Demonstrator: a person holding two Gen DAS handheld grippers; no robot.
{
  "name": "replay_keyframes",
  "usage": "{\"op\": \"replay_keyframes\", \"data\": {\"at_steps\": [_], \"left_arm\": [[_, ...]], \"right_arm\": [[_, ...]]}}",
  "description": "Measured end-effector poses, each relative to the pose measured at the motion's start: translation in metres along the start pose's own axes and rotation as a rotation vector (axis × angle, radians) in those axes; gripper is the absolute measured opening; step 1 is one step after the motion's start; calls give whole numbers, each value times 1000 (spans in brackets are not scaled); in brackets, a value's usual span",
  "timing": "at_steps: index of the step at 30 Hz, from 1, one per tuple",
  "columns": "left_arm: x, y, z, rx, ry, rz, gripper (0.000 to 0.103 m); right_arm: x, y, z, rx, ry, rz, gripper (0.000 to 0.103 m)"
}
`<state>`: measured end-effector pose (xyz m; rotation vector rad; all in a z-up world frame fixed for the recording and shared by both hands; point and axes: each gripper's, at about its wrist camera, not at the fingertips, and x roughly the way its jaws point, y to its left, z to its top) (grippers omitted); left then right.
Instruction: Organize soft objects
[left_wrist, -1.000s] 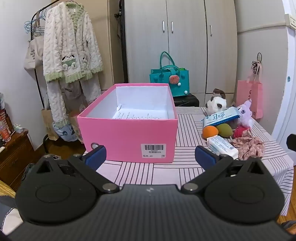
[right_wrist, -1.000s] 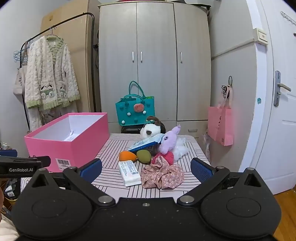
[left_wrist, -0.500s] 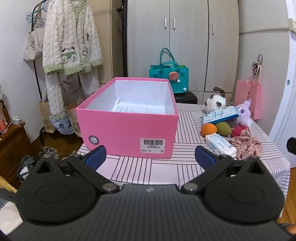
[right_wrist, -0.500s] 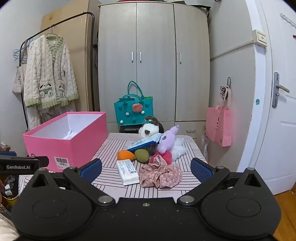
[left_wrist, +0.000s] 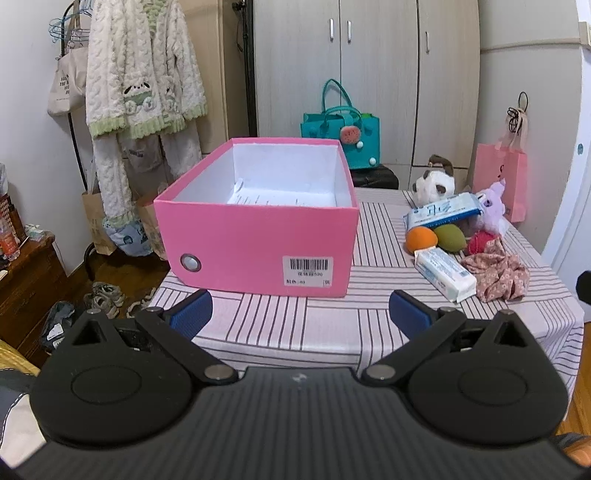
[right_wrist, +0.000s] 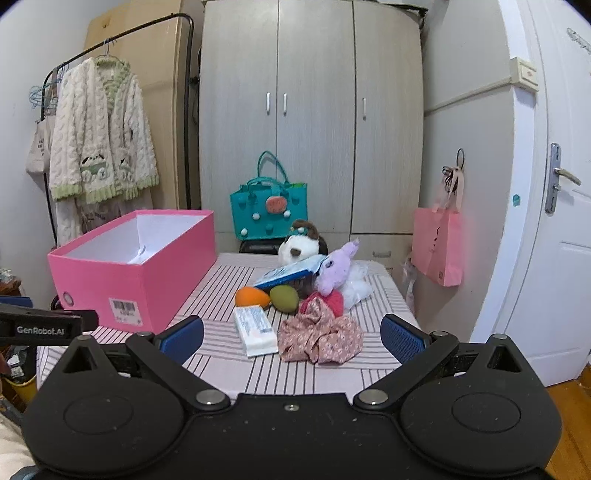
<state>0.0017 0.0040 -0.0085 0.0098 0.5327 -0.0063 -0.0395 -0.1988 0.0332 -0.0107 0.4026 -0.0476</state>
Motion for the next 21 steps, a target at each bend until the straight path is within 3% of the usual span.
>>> {"op": "replay_keyframes", "data": {"at_steps": [21], "left_arm": [[-4, -3, 0, 30, -20, 38, 103]], "right_arm": [[-2, -2, -6, 0, 4, -15, 103]]}}
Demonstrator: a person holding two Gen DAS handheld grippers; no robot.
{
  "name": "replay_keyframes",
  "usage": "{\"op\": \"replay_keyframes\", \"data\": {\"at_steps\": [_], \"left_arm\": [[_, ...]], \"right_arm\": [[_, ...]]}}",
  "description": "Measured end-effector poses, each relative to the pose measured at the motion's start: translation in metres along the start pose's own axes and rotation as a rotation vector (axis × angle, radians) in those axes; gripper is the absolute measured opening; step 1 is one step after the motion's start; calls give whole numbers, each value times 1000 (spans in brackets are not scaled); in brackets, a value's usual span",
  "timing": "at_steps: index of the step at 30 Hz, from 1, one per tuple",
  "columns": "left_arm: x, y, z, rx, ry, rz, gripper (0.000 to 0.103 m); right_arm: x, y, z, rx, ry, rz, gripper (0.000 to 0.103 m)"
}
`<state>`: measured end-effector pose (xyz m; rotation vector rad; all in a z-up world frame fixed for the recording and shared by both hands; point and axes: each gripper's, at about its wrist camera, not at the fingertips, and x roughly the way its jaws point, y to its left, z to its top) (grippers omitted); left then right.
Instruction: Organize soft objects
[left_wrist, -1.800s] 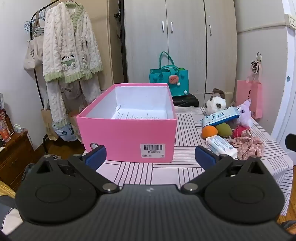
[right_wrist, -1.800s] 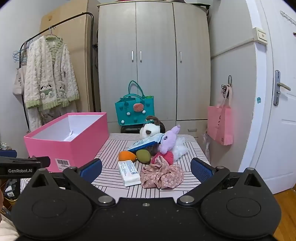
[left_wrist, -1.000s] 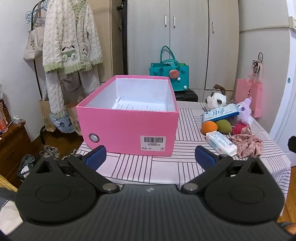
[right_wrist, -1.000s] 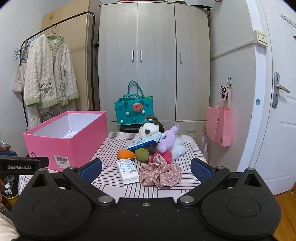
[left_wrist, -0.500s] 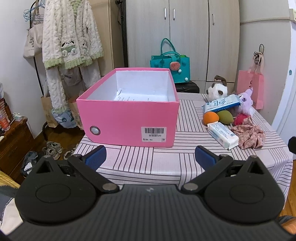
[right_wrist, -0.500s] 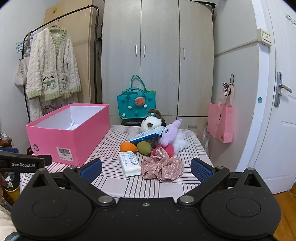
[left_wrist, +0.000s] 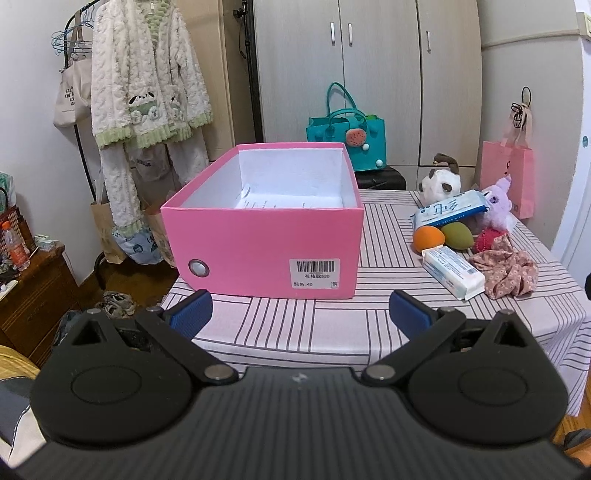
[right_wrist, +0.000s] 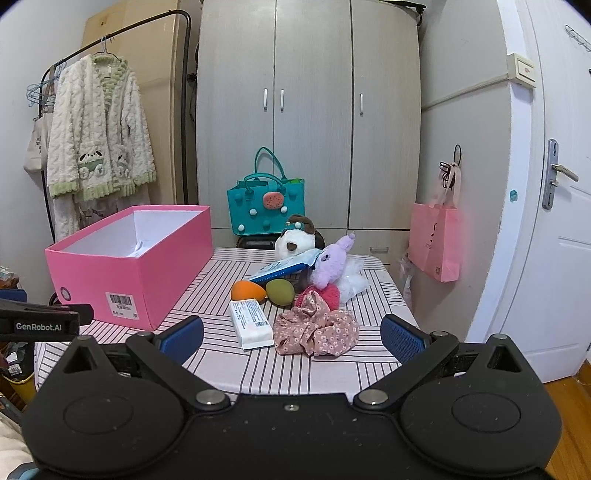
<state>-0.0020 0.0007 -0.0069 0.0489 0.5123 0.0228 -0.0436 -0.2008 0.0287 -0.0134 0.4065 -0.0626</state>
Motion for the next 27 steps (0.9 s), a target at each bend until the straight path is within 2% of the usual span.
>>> {"op": "replay_keyframes", "data": {"at_steps": [27], "left_arm": [[-2, -4, -1, 6, -3, -20, 103]], "right_arm": [[-1, -1, -2, -21, -4, -29, 103]]}}
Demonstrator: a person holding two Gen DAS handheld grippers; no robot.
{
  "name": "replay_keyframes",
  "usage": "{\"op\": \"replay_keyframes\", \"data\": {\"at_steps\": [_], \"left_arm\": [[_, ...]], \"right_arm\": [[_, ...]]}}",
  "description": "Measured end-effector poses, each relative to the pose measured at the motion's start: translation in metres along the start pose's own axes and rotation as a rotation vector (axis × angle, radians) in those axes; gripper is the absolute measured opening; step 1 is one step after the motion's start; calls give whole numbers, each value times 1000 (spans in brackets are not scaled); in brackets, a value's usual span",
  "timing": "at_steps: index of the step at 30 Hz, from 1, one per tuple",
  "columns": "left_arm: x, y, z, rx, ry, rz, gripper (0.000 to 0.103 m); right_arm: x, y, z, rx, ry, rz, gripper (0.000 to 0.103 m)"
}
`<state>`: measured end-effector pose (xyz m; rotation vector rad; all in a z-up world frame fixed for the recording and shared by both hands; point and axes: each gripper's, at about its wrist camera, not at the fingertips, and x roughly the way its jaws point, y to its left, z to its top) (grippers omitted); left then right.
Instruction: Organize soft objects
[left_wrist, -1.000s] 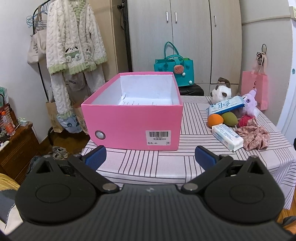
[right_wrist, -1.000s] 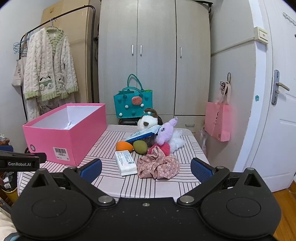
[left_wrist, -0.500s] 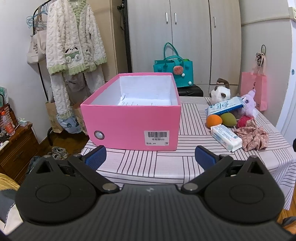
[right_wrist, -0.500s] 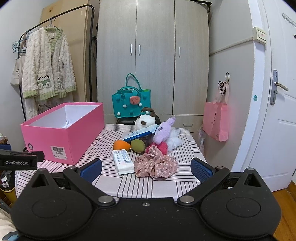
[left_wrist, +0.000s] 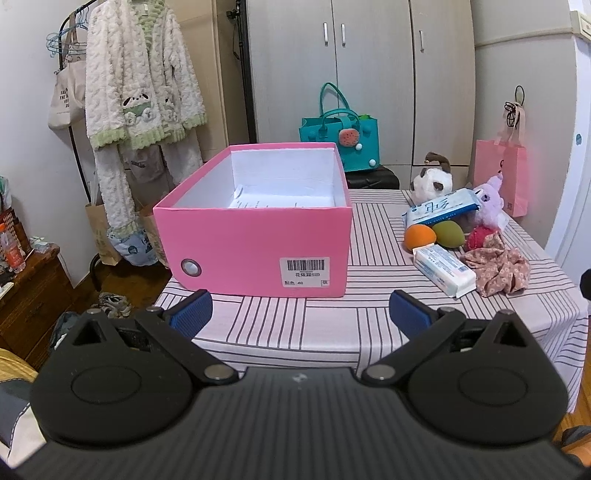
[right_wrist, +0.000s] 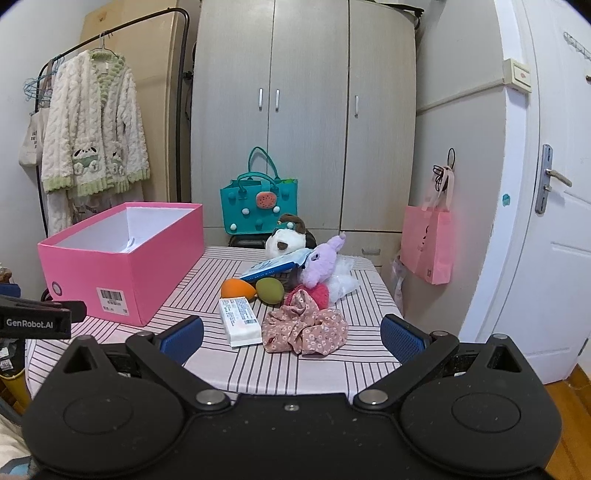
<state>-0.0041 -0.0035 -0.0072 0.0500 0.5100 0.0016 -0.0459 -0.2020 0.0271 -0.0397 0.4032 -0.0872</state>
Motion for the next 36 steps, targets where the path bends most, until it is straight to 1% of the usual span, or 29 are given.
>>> {"op": "replay_keyframes", "data": {"at_steps": [10, 18, 23, 25, 26, 28, 31, 32, 33, 36], "left_arm": [[-2, 1, 1, -3, 7, -18, 103], [0, 1, 3, -7, 15, -53, 103], [4, 0, 12, -8, 28, -114, 103], [9, -2, 17, 27, 66, -152, 103], [13, -4, 21, 57, 103, -185, 103], [22, -6, 28, 81, 177, -245, 103], [30, -6, 36, 18, 265, -310, 103], [32, -7, 38, -6, 277, -338, 103], [31, -10, 38, -7, 269, -352, 103], [34, -25, 38, 48, 234, -370, 103]], "right_arm": [[-1, -3, -2, 0, -4, -4, 103], [1, -6, -3, -12, -5, -2, 103], [8, -7, 1, -76, -28, -15, 103], [12, -10, 3, -90, -44, -13, 103], [13, -13, 3, -90, -58, -1, 103], [17, -21, 2, -82, -78, 62, 103], [25, -35, 0, -58, -81, 195, 103], [29, -37, -1, -57, -73, 208, 103], [32, -37, -2, -64, -71, 208, 103], [45, -39, -7, -88, -55, 205, 103]]}}
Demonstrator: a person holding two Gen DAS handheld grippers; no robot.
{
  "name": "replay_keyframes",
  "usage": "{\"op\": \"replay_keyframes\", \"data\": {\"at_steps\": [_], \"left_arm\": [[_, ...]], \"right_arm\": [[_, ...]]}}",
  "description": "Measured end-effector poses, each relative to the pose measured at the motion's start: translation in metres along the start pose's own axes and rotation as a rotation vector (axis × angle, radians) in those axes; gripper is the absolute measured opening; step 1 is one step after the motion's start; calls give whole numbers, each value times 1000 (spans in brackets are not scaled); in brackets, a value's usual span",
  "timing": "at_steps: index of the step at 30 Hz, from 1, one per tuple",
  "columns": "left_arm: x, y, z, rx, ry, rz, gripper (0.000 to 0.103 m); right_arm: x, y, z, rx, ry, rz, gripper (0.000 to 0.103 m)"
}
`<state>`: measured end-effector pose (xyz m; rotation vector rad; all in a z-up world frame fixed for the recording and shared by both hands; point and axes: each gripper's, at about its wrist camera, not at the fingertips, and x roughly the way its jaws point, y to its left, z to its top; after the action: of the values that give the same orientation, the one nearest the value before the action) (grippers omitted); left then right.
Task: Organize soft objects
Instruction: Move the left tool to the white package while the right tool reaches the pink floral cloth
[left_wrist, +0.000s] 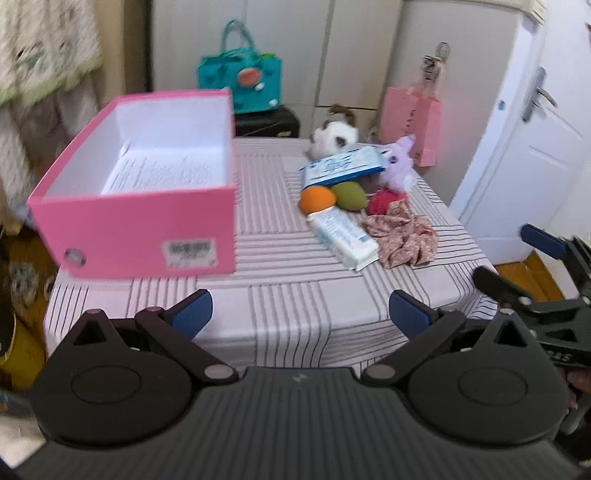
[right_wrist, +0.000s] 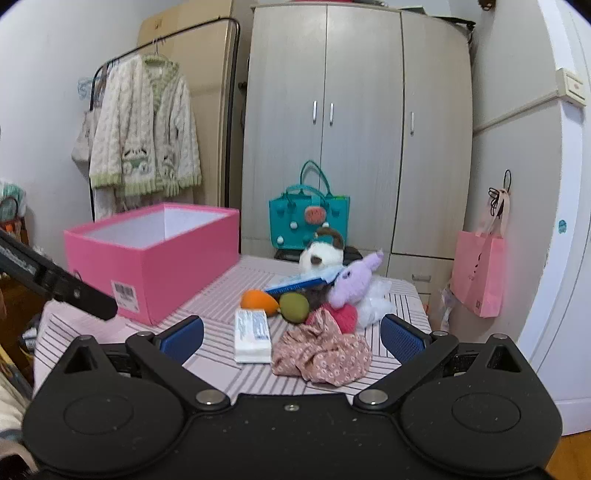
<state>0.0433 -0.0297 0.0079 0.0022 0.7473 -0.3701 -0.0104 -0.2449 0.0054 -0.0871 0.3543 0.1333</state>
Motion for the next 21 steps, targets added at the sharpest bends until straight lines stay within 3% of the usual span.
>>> {"op": "replay_keyframes", "data": {"at_steps": [4, 10, 15, 21], "left_arm": [[18, -8, 5, -8, 15, -76, 102], [52, -19, 17, 16, 45, -74, 96], [70, -30, 27, 64, -16, -29, 89], [107, -35, 41, 40, 24, -41, 76]], "right_arm": [[21, -14, -6, 58, 63, 28, 103], [51, -38, -22, 143, 105, 92, 103], [79, -46, -33, 139, 150, 72, 103], [115, -52, -38, 154, 215, 60, 97]]}}
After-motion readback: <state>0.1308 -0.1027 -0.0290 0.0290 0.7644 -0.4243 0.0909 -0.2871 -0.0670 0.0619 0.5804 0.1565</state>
